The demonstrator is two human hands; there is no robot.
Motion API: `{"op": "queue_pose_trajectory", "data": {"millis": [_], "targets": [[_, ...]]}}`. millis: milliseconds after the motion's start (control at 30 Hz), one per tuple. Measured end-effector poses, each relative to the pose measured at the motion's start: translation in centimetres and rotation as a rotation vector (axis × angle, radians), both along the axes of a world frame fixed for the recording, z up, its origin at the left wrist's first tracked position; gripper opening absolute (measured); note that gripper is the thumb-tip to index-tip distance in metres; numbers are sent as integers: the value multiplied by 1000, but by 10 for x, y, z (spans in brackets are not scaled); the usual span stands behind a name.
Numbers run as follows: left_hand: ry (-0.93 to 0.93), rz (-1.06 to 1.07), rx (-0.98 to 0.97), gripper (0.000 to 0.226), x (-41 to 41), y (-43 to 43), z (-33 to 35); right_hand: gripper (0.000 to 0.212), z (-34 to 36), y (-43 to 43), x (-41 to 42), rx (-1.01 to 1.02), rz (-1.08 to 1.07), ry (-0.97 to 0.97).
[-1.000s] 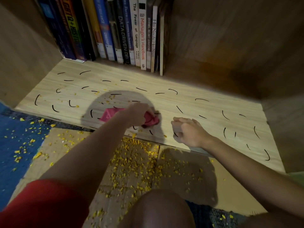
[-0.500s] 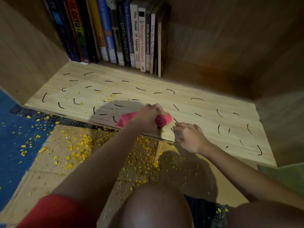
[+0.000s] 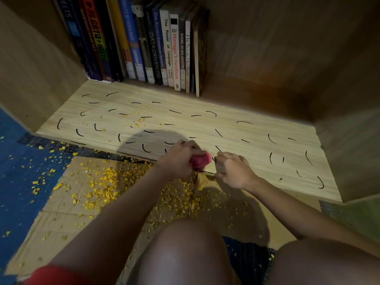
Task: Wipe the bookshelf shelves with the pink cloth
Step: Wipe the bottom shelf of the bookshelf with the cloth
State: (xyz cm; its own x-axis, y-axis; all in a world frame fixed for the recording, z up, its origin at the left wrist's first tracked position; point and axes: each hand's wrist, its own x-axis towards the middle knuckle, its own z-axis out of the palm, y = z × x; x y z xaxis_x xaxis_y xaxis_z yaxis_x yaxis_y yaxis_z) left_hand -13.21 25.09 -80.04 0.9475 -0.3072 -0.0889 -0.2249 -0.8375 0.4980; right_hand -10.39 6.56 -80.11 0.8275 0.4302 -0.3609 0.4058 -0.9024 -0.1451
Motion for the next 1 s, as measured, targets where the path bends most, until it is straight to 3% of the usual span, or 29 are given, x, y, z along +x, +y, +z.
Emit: {"op": "queue_pose_trajectory", "data": {"millis": [233, 300, 367, 433, 500, 567, 667, 800, 867, 1000], "targets": [[65, -50, 250, 49, -24, 8, -11, 58, 1, -2, -5, 49, 18, -34], [29, -21, 193, 46, -39, 25, -17, 59, 3, 4, -6, 67, 54, -37], [-143, 129, 22, 47, -53, 39, -22, 61, 4, 13, -6, 66, 107, -36], [-263, 359, -31, 51, -58, 49, -29, 65, 3, 25, -5, 59, 160, -26], [-150, 544, 0, 58, -58, 53, -30, 66, 3, 35, -3, 46, 183, -14], [-28, 451, 23, 58, -59, 53, -33, 64, 4, 42, -2, 40, 187, -11], [-56, 179, -22, 44, -64, 51, -38, 61, 2, 46, -7, 38, 199, 12], [-265, 515, -151, 47, -59, 51, -30, 61, -2, 43, -10, 62, 204, 4], [-243, 543, -105, 54, -54, 50, -23, 60, -2, 42, -9, 67, 203, 9], [56, 104, 61, 45, -57, 51, -19, 60, -3, 44, -7, 55, 207, 24]]}}
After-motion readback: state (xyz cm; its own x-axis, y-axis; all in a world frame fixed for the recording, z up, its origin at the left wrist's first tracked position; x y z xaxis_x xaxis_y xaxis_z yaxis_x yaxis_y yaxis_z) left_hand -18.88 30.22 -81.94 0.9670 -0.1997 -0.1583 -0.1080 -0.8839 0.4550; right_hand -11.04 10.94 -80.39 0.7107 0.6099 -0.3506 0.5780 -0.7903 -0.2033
